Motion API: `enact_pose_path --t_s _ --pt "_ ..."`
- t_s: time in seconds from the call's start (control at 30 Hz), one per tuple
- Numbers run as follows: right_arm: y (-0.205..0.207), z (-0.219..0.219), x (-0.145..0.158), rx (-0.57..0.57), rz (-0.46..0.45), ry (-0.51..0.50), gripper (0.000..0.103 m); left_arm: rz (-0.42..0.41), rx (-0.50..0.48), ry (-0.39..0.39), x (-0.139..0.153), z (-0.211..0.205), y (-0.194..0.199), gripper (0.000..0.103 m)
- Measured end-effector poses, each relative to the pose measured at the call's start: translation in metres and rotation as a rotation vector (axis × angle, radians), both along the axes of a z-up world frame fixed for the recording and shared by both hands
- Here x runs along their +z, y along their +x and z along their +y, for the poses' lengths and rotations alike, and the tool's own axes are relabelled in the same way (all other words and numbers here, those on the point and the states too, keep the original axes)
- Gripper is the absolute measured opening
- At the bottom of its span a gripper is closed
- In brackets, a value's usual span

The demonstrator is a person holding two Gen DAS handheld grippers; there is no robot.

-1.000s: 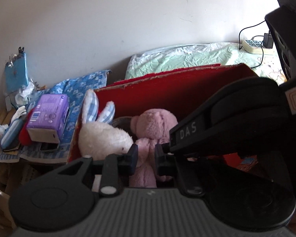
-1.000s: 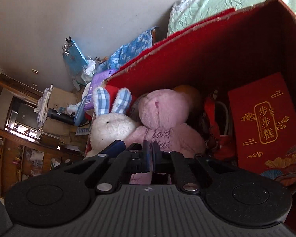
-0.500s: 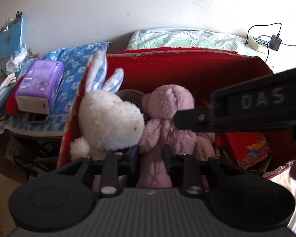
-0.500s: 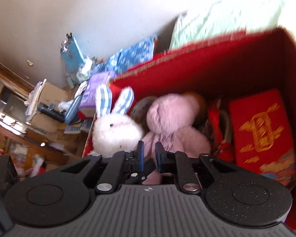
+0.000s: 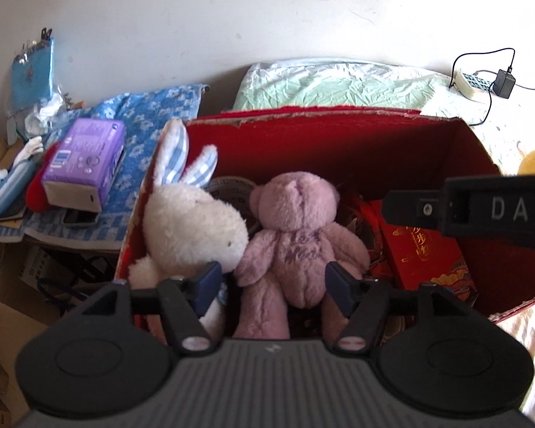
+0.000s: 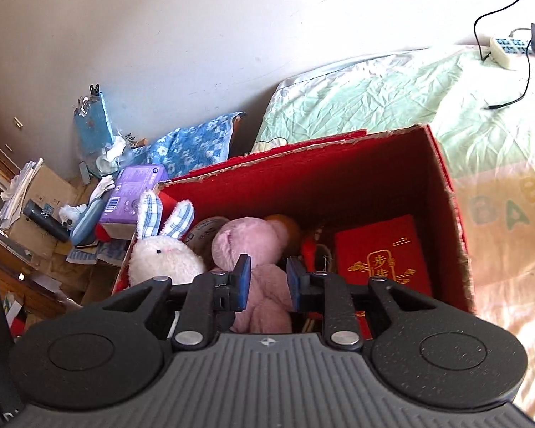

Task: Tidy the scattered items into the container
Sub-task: 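Lower the teddy bear beside the bunny and open the right gripper, then move the right tool back to the yellow-and-pink tiger plush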

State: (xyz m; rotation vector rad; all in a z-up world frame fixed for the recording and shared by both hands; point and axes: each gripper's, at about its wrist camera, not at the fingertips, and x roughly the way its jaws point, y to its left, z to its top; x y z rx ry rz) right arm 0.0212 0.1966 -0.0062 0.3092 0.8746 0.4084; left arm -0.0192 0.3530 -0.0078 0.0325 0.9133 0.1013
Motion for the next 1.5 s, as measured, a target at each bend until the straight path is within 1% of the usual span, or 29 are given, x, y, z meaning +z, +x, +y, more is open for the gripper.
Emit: enact_pose_path --t_s 0.07,0.1,0.17,0.23,0.43,0.57,0.67,0.8,1.07,1.23,1.33,1.5 --pt "-0.002 0.000 0.002 0.001 -0.012 -0.016 0.027 -0.012 0.006 0.018 0.003 -0.006 -0.002 0.078" --pt "-0.004 -0.002 0.002 0.002 -0.017 -0.020 0.027 -0.020 0.013 0.029 0.004 -0.009 -0.003 0.079" --pt "-0.007 -0.007 0.004 0.008 -0.024 -0.023 0.028 -0.034 0.025 0.051 0.007 -0.015 -0.005 0.087" --pt "-0.010 -0.012 0.005 0.016 -0.029 -0.024 0.028 -0.044 0.037 0.061 0.010 -0.021 -0.006 0.091" --pt "-0.018 -0.026 0.011 0.042 -0.056 -0.046 0.032 -0.040 0.082 0.072 0.015 -0.033 -0.006 0.094" --pt "-0.023 -0.035 0.015 0.052 -0.080 -0.075 0.035 -0.041 0.115 0.085 0.019 -0.040 -0.007 0.099" --pt "-0.024 -0.046 0.016 0.048 -0.086 -0.072 0.039 -0.047 0.126 0.093 0.023 -0.046 -0.007 0.100" --pt "-0.025 -0.059 0.018 0.049 -0.088 -0.060 0.040 -0.056 0.131 0.100 0.028 -0.056 -0.007 0.101" --pt "-0.025 -0.090 0.017 0.020 -0.083 -0.042 0.042 -0.054 0.095 0.086 0.033 -0.084 -0.001 0.102" --pt "-0.024 -0.117 0.016 -0.025 -0.076 -0.026 0.046 -0.060 0.052 0.088 0.034 -0.111 0.005 0.102" --pt "-0.025 -0.132 0.012 -0.040 -0.066 -0.010 0.046 -0.068 0.020 0.095 0.035 -0.127 0.007 0.102" --pt "-0.026 -0.161 0.009 -0.068 -0.061 0.017 0.046 -0.080 -0.037 0.048 0.037 -0.149 0.009 0.101"
